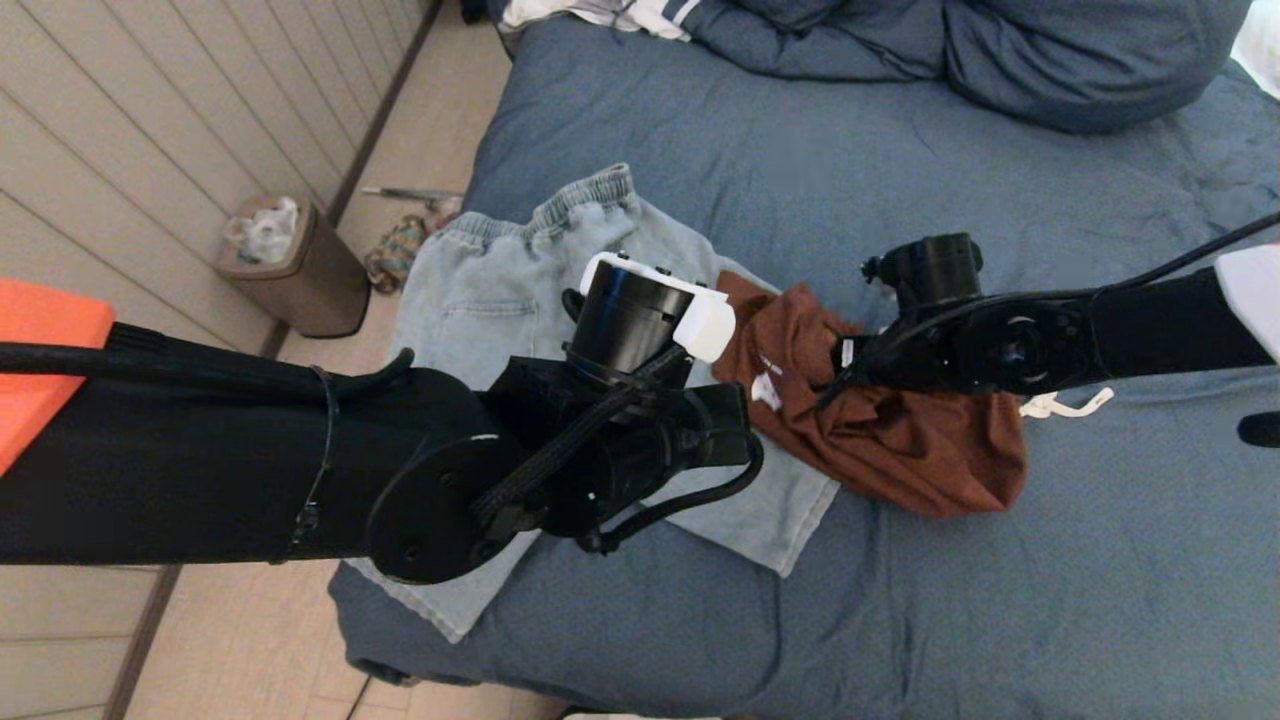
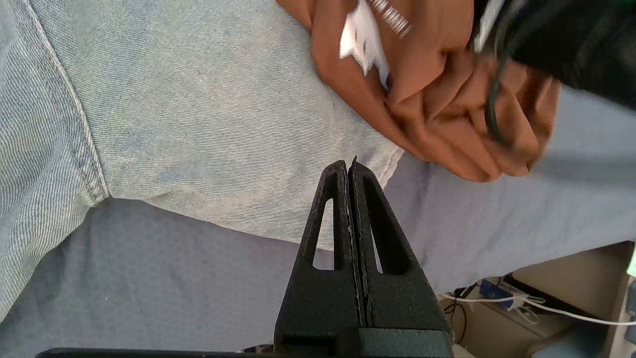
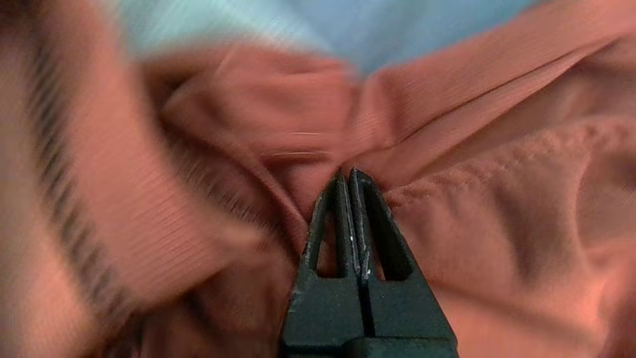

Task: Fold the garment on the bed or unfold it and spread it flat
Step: Unford the brown shorts

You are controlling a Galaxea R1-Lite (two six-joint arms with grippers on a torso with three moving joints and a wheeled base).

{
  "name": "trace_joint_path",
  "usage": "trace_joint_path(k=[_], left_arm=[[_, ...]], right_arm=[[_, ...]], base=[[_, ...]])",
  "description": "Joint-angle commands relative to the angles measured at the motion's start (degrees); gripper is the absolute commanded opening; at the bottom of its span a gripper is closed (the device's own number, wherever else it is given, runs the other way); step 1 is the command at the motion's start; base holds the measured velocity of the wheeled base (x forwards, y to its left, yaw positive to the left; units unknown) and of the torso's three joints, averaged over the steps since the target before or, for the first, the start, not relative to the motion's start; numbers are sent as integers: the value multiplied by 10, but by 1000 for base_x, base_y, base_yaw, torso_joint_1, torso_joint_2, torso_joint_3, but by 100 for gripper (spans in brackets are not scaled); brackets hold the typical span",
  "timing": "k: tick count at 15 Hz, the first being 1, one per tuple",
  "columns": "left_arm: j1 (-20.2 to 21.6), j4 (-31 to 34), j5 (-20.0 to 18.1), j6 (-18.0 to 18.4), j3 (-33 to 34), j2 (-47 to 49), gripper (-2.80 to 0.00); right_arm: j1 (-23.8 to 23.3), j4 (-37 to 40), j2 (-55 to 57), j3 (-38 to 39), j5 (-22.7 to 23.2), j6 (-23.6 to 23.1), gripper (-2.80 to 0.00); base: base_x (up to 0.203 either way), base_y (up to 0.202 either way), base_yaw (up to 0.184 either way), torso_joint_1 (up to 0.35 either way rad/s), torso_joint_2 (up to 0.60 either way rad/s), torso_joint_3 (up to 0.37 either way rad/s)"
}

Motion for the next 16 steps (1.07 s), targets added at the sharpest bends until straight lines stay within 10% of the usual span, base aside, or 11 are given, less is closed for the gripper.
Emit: trace_joint_path(k=[1, 13, 16], left_arm=[[0, 0, 1, -1, 0, -1, -280], [0, 6, 1, 1, 1, -32, -280], [-1, 6, 1, 1, 3, -46, -280]], right_arm=[[40, 0, -60, 67, 0, -1, -280], [107, -83, -195, 454, 33, -2, -280], [99, -116, -218, 425, 43, -1, -280]], base=[[0, 0, 0, 0, 0, 0], [0, 0, 0, 0, 0, 0], [0, 0, 0, 0, 0, 0]])
